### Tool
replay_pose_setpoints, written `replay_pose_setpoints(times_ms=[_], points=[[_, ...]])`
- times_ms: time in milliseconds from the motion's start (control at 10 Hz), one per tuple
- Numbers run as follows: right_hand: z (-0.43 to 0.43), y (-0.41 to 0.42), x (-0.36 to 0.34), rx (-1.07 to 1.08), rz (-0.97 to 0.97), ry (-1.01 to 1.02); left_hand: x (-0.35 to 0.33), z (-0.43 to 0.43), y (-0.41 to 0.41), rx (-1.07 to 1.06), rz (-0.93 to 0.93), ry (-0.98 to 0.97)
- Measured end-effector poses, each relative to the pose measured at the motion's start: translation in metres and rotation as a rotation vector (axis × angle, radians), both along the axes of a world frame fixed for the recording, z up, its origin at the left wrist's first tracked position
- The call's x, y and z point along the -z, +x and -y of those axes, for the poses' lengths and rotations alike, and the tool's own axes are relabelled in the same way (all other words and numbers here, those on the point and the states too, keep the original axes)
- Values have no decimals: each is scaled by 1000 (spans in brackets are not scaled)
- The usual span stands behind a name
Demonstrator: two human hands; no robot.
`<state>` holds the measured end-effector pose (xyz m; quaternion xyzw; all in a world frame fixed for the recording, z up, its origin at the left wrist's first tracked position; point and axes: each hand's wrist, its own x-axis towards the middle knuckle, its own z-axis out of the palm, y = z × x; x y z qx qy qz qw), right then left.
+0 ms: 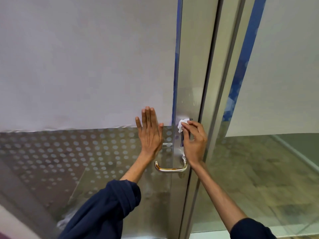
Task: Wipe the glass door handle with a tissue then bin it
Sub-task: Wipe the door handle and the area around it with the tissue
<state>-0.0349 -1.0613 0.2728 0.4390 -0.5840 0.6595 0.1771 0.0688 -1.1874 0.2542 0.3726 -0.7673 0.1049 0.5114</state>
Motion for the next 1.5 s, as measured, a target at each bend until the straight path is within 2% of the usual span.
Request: replay_pose_setpoints(times_ms=[200, 400, 600, 900, 1300, 1500], points=[[11, -4, -1, 19, -122, 3, 3, 8, -12, -28, -59, -73], [24, -19, 8, 141, -298, 76, 5, 13, -17, 9, -99, -109], [34, -22, 12, 151, -368, -22, 9, 16, -19, 5, -110, -135], [31, -18, 20, 146, -429, 39, 8, 16, -20, 14, -121, -129], [27, -6, 60, 111, -312, 102, 6, 13, -17, 25, -130, -107], [30, 4, 66, 152, -144, 150, 6, 12, -17, 32, -124, -81]])
